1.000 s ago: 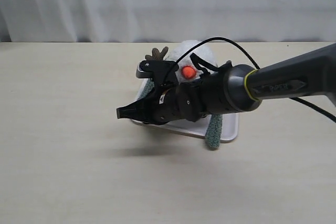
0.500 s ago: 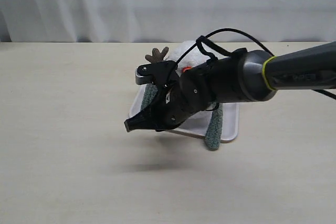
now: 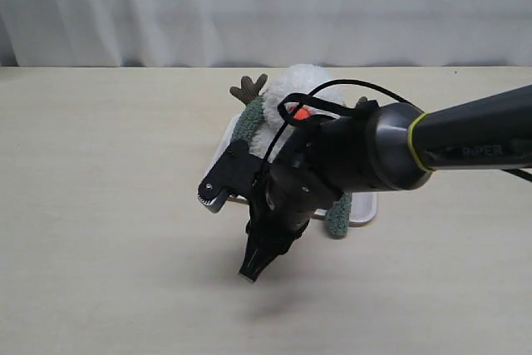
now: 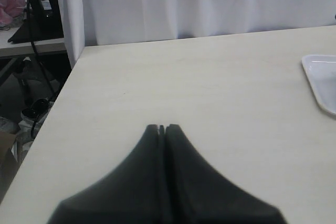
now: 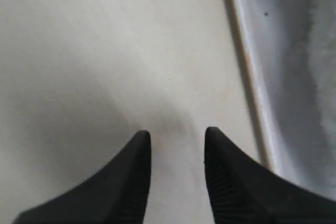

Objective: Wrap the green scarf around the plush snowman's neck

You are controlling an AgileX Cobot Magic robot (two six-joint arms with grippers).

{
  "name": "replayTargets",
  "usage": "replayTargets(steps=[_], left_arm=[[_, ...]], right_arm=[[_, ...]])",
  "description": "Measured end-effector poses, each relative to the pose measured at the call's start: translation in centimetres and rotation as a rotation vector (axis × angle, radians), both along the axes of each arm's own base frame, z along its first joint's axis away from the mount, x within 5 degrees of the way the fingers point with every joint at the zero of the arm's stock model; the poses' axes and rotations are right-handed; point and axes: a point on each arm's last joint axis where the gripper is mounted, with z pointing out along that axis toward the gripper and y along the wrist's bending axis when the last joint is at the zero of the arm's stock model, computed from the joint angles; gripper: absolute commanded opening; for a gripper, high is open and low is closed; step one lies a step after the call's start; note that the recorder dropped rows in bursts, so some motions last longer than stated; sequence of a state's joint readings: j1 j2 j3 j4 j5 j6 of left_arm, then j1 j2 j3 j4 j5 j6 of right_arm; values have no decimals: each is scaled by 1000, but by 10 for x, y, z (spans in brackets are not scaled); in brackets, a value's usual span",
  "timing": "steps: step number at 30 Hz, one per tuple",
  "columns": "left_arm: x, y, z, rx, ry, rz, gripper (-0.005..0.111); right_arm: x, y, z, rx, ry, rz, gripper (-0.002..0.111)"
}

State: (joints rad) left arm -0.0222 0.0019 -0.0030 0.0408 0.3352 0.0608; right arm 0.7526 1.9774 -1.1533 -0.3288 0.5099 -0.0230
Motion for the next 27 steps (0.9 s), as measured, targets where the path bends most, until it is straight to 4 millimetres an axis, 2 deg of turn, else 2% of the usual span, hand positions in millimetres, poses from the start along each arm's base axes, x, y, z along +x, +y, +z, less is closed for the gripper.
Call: replayTargets(steps=[6,12,18,19,20,22,23,27], left_arm=[[0,0,0,0,0,0,0],[0,0,0,0,0,0,0],[0,0,0,0,0,0,0],[0,0,0,0,0,0,0],[0,0,0,0,0,0,0],[0,0,0,0,0,0,0],[0,0,0,0,0,0,0],[0,0,0,0,0,0,0]], right_arm=[[8,-9,1,-155,-105,89,36],[13,-13,-18,-276,-126,166,36],[20,-13,-26,-346,-190,227,35],[20,-13,-26,-347,-191,226,30],[20,-13,-26,-345,-192,221,20],[20,-13,-27,-345,-190,218,8],[20,-13,-29,-346,-187,217,4],[20,-13,-30,-341,-183,209,4]])
